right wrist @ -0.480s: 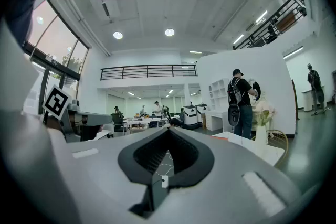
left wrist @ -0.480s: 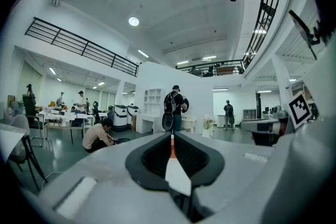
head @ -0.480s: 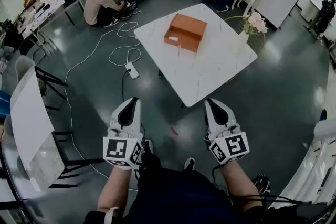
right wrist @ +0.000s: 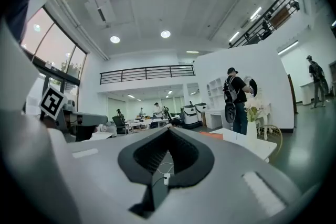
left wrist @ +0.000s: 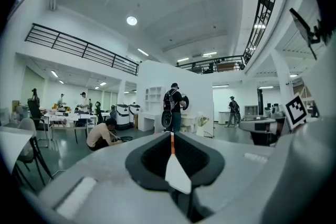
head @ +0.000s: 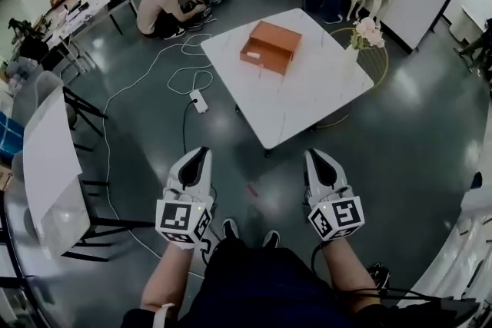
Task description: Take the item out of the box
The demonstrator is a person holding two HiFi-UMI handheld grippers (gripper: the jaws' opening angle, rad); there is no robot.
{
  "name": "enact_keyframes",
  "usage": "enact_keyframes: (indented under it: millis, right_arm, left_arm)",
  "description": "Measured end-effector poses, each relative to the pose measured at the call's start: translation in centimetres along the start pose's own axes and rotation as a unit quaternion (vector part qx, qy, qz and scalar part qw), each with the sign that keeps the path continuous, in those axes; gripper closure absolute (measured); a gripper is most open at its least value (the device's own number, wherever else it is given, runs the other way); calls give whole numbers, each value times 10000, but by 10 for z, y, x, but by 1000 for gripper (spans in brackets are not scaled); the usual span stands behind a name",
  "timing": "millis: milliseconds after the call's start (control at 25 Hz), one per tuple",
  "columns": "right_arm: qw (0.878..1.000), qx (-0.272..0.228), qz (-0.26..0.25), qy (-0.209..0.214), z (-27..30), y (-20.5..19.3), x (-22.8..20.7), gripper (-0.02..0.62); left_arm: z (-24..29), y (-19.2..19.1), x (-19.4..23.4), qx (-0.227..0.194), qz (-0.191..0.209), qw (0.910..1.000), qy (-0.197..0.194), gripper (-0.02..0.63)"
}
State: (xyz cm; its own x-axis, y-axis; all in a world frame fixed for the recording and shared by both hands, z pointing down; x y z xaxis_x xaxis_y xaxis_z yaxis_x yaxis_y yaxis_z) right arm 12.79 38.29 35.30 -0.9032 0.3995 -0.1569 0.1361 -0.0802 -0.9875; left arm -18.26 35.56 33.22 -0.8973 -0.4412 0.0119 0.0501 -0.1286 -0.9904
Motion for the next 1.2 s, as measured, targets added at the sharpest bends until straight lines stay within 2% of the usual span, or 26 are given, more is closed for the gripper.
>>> enact_keyframes:
  millis: [200, 400, 640, 920, 1200]
  right_arm:
    - [9999, -124, -65, 89, -10, 4, -9, 593]
    - [9999, -3, -89, 84, -21, 0, -23, 592]
    - [9999, 53, -53, -100, -14, 6, -54, 592]
    - [9994, 301, -103, -121, 33, -4, -81, 592]
    - [9988, 485, -61, -54, 101, 3, -101, 592]
  left_arm:
    - [-2, -1, -17, -99, -67, 9999, 61, 586]
    - [-1, -5, -34, -77, -131, 9998, 85, 586]
    - [33, 0, -43, 3, -85, 9999, -58, 586]
    - [94, -9, -21, 43, -243, 9997, -83, 586]
    - [158, 2, 13, 108, -233, 9995, -177, 586]
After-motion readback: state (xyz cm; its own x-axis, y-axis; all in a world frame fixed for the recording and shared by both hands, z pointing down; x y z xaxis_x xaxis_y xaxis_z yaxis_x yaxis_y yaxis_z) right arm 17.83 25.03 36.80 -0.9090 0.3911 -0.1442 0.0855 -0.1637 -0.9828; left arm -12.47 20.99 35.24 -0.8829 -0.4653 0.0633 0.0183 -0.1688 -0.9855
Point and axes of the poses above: the fingertips, and each gripper's own axes: z forward along the fingers, x to its left, y out of its top, the point moved 10 cm from there along -z, backward along the fingers, and after that the axes turned 2 degrees about y, right-handed, at the moved point
